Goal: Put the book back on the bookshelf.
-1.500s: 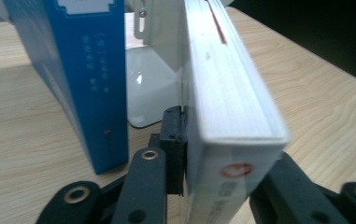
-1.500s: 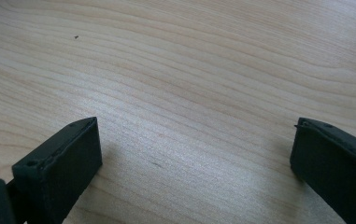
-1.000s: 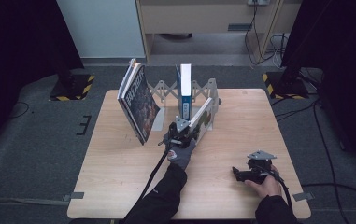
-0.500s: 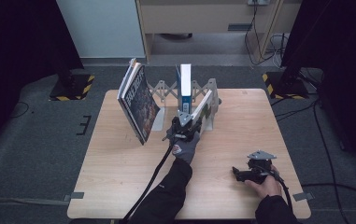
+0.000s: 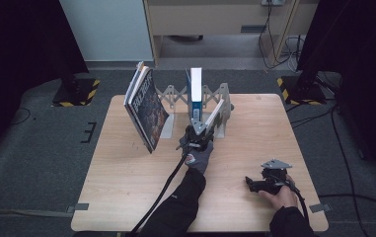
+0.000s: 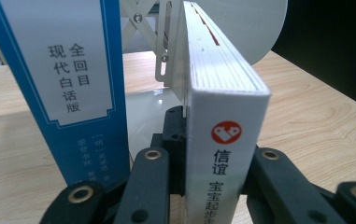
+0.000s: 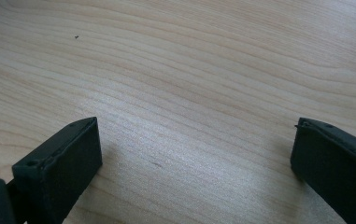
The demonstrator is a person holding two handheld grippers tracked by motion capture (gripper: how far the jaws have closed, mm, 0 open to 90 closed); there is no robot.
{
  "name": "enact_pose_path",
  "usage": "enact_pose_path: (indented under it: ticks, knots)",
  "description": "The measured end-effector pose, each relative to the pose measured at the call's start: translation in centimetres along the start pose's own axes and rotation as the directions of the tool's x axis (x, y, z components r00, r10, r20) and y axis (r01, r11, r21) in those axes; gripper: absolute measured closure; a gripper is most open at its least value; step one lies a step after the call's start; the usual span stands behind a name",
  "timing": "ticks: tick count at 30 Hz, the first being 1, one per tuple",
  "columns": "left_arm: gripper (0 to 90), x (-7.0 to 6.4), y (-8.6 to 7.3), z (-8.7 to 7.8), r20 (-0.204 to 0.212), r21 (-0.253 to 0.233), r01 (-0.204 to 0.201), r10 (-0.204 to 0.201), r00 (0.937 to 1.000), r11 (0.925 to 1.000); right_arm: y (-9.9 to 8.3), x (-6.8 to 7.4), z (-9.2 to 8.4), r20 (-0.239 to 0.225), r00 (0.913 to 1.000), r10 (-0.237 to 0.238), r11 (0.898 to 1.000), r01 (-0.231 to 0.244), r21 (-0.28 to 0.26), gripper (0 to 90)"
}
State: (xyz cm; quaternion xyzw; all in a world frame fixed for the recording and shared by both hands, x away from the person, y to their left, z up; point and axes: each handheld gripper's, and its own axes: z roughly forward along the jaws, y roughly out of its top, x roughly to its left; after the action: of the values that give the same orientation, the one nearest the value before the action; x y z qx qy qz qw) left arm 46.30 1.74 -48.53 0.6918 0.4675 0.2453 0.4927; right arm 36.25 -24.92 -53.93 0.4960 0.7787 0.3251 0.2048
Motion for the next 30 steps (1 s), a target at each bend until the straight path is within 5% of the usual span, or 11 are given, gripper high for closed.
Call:
enact_pose_path:
  ticks: [9, 16, 23, 30]
  knots:
    - [70.4, 1.2, -1.5, 0.0, 0.072, 0.035, -0.018, 0.016, 0.9973, 0.9992, 0.0, 0.0, 0.0, -0.001, 1.0, -0.001, 1.0, 0.001, 0.002, 2.4]
    - [61.7, 1.6, -2.0, -1.6, 0.143, 0.033, -0.089, 0.084, 0.9862, 0.9955, 0.0, 0.0, 0.0, -0.002, 1.0, -0.001, 1.0, 0.001, 0.002, 2.4]
    - [62.3, 2.1, -2.3, -2.7, 0.159, 0.034, -0.105, 0.098, 0.9823, 0.9939, 0.0, 0.0, 0.0, -0.002, 1.0, 0.002, 1.0, -0.002, 0.003, 2.4]
    - [65.3, 1.0, -1.9, -3.1, 0.218, 0.005, -0.135, 0.131, 0.9672, 0.9908, 0.0, 0.0, 0.0, -0.002, 1.0, -0.001, 1.0, 0.001, 0.002, 2.4]
